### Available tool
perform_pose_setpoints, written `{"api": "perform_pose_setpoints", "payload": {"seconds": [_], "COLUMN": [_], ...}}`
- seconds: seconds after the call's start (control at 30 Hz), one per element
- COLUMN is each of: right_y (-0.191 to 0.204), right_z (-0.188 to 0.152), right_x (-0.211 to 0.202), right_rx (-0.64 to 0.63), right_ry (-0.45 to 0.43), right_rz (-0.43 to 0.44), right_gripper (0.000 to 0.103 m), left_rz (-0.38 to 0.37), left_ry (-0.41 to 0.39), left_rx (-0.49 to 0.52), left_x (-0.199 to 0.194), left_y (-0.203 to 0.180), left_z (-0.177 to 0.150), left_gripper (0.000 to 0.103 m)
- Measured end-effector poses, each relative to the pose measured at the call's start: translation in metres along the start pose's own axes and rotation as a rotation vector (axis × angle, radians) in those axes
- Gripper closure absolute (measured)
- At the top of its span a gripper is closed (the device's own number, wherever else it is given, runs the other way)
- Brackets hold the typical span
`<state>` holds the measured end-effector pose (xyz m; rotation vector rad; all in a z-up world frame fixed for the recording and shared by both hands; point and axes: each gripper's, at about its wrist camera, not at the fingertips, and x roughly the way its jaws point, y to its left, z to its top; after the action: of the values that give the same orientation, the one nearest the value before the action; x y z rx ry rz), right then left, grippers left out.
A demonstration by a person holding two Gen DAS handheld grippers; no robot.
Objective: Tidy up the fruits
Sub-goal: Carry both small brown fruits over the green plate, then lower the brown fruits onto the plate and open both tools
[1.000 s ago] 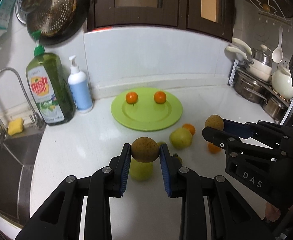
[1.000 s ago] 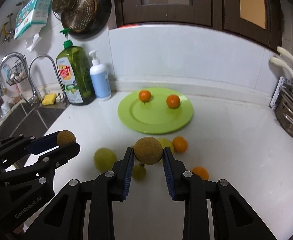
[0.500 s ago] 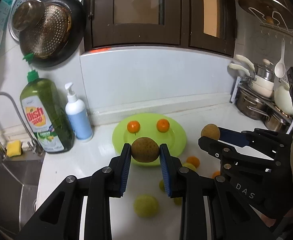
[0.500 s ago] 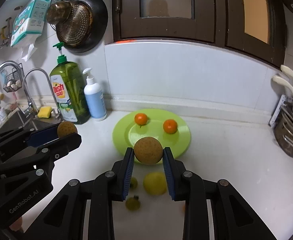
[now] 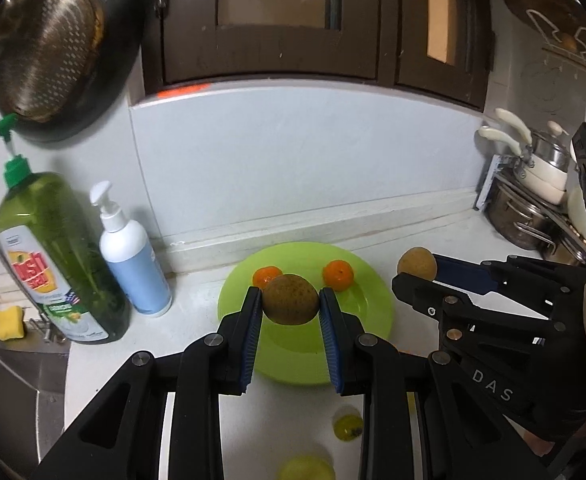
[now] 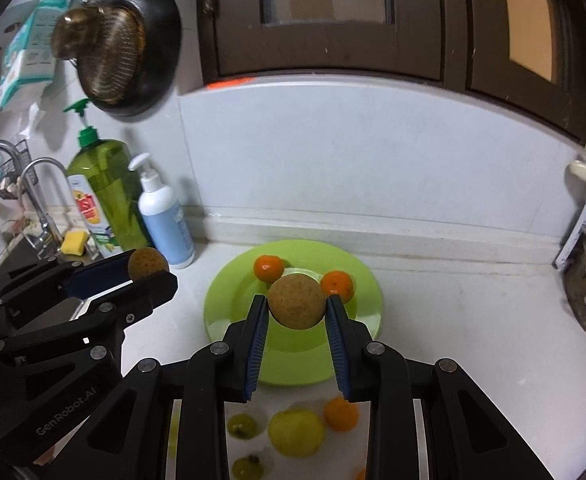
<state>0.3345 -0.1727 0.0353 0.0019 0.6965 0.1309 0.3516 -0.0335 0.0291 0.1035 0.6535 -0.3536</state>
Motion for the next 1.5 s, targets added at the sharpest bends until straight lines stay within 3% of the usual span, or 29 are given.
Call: {"api": "perform_pose_setpoints", "payload": {"seconds": [0.5, 0.83, 1.5], "right_y": [-0.029, -0.044, -0.040], "right_z": [0.002, -0.006, -0.004], "right_x": [0.101, 0.143, 0.155], "right_rx": [0.061, 0.129, 0.119], "right_ry": [0.208, 0.303, 0.334], "right_rz": [-0.007, 0.022, 0.010], "right_gripper": [0.073, 0.073, 0.071], "left_rz": [-0.040, -0.055, -0.034], "left_ry": [0.219, 0.331, 0.359], "left_rx": [-0.052, -0.059, -0.067], "left_x": [0.104, 0.151, 0.172], "left_y": [0.023, 0.029, 0.028], "left_z": [0.004, -0.004, -0.009], "left_gripper": [0.074, 0.074, 0.071]}}
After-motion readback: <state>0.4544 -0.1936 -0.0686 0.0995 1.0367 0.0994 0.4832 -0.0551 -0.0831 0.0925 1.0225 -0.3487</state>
